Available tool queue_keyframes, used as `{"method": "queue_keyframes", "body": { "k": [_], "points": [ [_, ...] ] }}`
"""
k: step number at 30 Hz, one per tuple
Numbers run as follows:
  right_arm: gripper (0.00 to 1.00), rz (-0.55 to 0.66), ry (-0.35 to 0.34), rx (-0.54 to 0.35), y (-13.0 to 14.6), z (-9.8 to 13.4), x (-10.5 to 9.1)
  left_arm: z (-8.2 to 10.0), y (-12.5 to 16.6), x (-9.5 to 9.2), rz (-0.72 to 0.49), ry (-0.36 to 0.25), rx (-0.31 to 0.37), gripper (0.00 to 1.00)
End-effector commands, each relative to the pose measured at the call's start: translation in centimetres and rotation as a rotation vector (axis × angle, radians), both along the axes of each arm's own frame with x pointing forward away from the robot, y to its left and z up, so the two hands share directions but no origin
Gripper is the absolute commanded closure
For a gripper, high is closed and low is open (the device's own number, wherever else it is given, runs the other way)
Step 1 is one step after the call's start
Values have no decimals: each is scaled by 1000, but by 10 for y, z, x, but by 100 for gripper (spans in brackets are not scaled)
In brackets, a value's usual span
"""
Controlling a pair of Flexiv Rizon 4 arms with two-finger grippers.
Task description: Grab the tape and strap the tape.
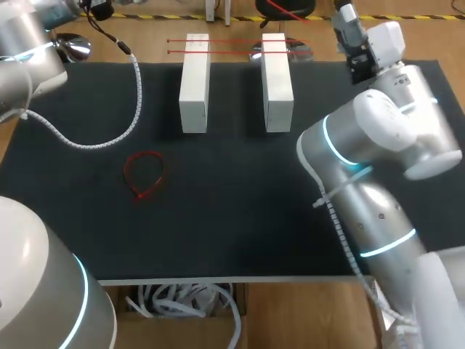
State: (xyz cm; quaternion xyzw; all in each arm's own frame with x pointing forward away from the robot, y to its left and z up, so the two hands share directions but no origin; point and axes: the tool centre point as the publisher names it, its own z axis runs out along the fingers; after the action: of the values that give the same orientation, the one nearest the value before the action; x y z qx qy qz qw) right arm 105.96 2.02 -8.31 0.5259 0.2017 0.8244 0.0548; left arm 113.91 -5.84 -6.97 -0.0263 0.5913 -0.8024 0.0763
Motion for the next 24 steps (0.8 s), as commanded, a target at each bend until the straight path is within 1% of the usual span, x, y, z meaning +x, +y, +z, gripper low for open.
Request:
{"method": "queue_keyframes", "body": {
  "k": [1, 14, 15, 16, 17, 19, 22, 24],
  "points": [
    [0, -224, -243, 69, 0, -9, 0, 1, 0, -1, 4, 0, 1, 100],
    [0, -224, -243, 69, 0, -9, 0, 1, 0, -1, 4, 0, 1, 100],
    [0, -240, -277, 111, 5, -4, -3, 1, 0, -1, 4, 0, 1, 100],
    [0, -264, -279, 191, 6, -2, -4, 1, 0, -1, 4, 0, 1, 100],
    [0, -274, -286, 162, 8, -2, -6, 1, 0, -1, 4, 0, 1, 100],
    [0, -299, -265, 297, 13, -2, -10, 1, 0, -1, 4, 0, 1, 100],
    [0, -347, -269, 439, 18, -6, -16, 1, 0, -1, 4, 0, 1, 100],
    [0, -419, -253, 537, 17, -13, -19, 1, 0, -1, 4, 0, 1, 100]
  ]
}}
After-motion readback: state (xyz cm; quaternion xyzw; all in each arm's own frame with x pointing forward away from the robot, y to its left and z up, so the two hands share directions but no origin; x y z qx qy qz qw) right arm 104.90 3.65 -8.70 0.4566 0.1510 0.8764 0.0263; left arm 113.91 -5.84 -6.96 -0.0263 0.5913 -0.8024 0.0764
